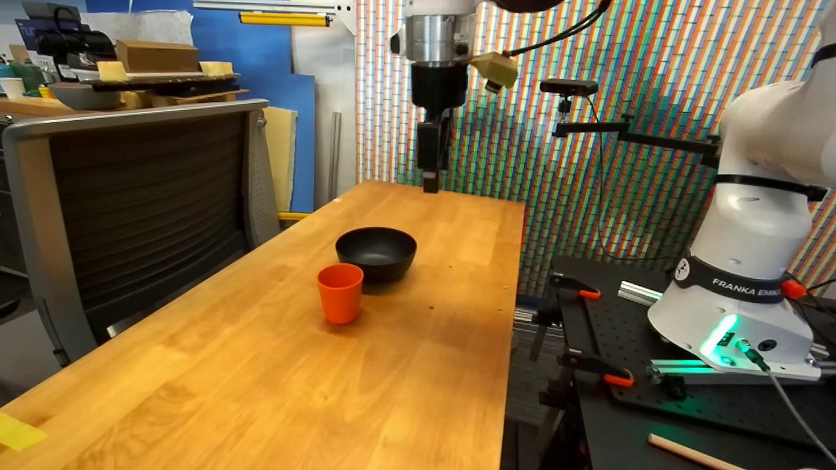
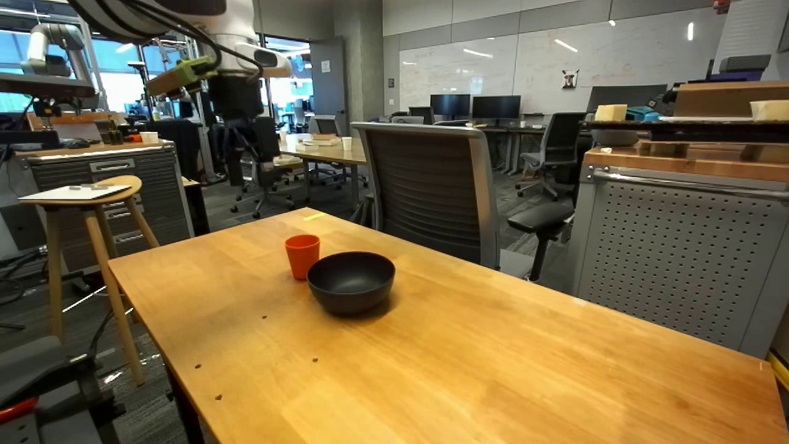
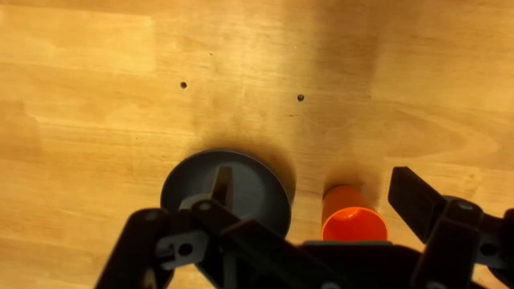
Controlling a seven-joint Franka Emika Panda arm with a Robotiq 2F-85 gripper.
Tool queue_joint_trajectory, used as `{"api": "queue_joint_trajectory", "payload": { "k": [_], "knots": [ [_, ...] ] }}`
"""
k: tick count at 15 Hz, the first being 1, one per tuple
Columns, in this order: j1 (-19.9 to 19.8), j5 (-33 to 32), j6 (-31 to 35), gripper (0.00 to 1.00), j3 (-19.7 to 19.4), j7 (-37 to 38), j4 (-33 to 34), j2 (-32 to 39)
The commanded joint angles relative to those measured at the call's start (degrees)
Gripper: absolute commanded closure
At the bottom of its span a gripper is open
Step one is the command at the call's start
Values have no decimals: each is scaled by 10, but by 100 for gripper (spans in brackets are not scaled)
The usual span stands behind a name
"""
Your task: Move the bowl and cup towards you then put the cup in the bowl
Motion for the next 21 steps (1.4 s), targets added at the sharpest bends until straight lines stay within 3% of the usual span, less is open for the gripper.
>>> {"api": "queue_joint_trajectory", "payload": {
  "k": [1, 3, 6, 10, 13, 14, 16, 21],
  "knots": [
    [21, -73, -9, 0, 8, 62, 133, 146],
    [43, -128, -13, 0, -3, 102, 194, 214],
    [76, -153, -28, 0, -26, 113, 288, 314],
    [96, -119, -49, 0, -57, 88, 392, 416],
    [88, -80, -72, 0, -66, 70, 439, 464],
    [84, -67, -80, 25, -69, 64, 451, 475],
    [79, -41, -99, 32, -72, 53, 466, 489],
    [58, 37, -121, 74, -60, 30, 462, 491]
  ]
}}
